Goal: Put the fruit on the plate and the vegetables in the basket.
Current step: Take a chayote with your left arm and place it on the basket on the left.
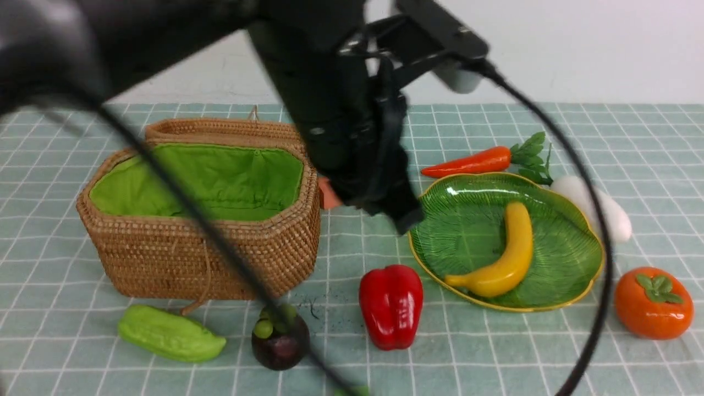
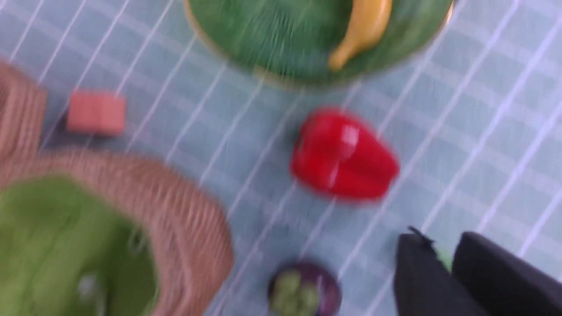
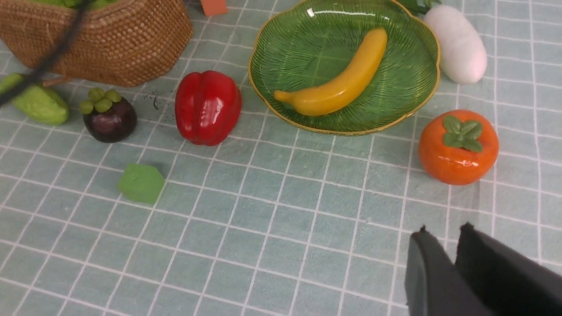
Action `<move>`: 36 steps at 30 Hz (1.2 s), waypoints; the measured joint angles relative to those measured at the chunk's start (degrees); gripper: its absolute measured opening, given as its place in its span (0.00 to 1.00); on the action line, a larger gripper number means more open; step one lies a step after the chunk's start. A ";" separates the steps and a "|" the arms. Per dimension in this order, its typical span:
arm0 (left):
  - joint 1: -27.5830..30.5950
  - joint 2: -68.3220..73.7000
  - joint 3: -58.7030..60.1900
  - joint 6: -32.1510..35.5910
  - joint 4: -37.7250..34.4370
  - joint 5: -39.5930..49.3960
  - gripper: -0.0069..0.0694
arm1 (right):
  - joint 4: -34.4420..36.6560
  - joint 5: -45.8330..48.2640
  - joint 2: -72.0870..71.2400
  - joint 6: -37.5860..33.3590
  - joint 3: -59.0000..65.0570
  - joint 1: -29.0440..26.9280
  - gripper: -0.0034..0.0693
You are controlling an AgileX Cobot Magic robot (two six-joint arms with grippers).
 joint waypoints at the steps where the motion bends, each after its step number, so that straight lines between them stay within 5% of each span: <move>1: 0.91 -4.13 6.91 1.09 0.43 0.00 0.08 | 0.21 -0.11 0.00 -0.84 0.00 0.00 0.20; 8: 11.06 -11.05 28.68 7.03 0.17 -0.57 0.13 | 1.67 -2.67 0.00 -2.48 0.00 0.00 0.20; 12: 16.04 -10.77 35.80 14.93 0.23 -8.58 0.36 | 1.90 -2.78 0.00 -2.58 0.00 0.00 0.20; 14: 17.90 -9.74 37.52 20.99 0.92 -13.95 0.58 | 2.17 -2.54 0.00 -2.92 0.00 0.00 0.20; 20: 18.38 -4.57 37.66 34.98 4.68 -18.62 0.84 | 2.34 -1.67 0.00 -4.02 0.65 0.00 0.21; 27: 18.38 0.54 39.99 46.89 6.23 -18.05 0.82 | 3.66 -1.71 0.00 -4.02 6.17 0.05 0.21; 36: 18.38 0.54 41.99 49.51 8.53 -25.79 0.81 | 7.33 -4.61 0.00 -6.13 8.02 0.05 0.21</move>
